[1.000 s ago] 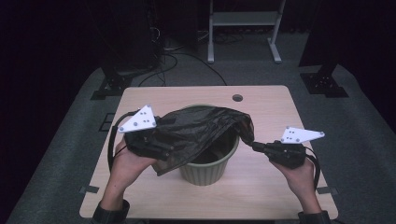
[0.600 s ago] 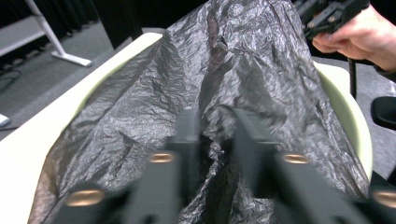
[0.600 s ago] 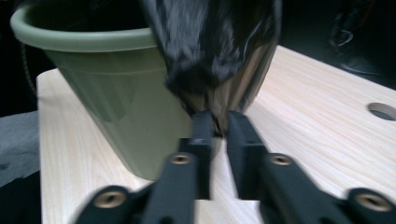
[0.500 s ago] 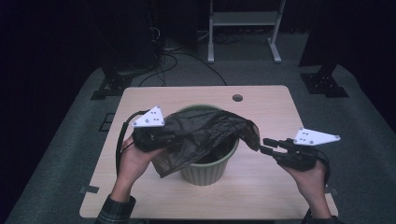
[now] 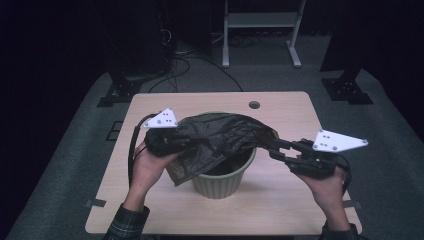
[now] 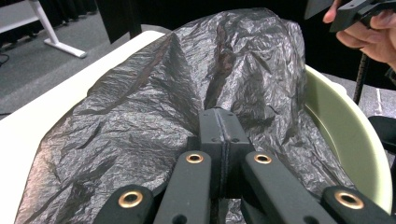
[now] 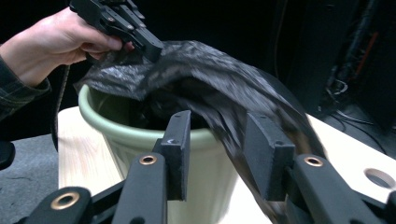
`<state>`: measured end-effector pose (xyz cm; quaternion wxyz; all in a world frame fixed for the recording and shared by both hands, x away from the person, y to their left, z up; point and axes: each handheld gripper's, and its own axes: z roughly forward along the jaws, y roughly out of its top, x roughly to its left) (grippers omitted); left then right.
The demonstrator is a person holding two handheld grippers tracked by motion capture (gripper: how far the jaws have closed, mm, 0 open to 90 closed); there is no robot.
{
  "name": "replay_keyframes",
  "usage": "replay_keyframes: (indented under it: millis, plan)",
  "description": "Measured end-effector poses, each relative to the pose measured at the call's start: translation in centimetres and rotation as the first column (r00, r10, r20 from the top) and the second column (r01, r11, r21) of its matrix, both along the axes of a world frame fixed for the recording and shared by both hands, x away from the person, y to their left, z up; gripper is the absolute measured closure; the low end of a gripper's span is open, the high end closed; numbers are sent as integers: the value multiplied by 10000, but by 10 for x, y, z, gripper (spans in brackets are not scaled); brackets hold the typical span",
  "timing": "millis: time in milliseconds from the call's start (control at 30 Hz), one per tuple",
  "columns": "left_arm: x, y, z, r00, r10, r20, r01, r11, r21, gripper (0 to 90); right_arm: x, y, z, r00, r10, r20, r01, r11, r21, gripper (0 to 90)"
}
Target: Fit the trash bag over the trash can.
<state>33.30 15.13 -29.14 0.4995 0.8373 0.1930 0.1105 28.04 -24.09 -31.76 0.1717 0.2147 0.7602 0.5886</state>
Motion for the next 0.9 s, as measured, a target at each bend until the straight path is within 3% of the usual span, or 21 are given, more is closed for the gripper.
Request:
replay_keyframes:
  millis: [67,200,367,433,533,700,900]
  plan:
    - [-1,0,1,10000,-51,-27,51,10000,-72,900,6,12,-1,9996,230,-171,-229,9997,88,587]
    - [-2,-1,1,9999,-150,-22,150,9998,-95,900,10,33,-2,9993,377,-63,-377,9993,26,546]
    - [-4,-2,1,9995,-327,-22,326,9994,-135,900,20,49,-3,9993,303,-196,-307,9994,-171,546]
    - [-6,-3,2,9994,-347,1,347,9993,-128,900,23,52,-5,9992,324,-226,-328,9993,-173,631]
    - [-5,-2,3,9995,-320,-4,320,9992,-221,900,23,56,-6,9988,446,-179,-451,9987,-243,881]
    - [-1,8,4,10000,-6,-45,4,9988,-500,900,19,53,-6,9985,536,-138,-541,9980,-336,899]
    - [7,33,9,9965,811,-181,-827,9885,-1266,900,13,36,-14,9959,772,-471,-787,9964,-302,900]
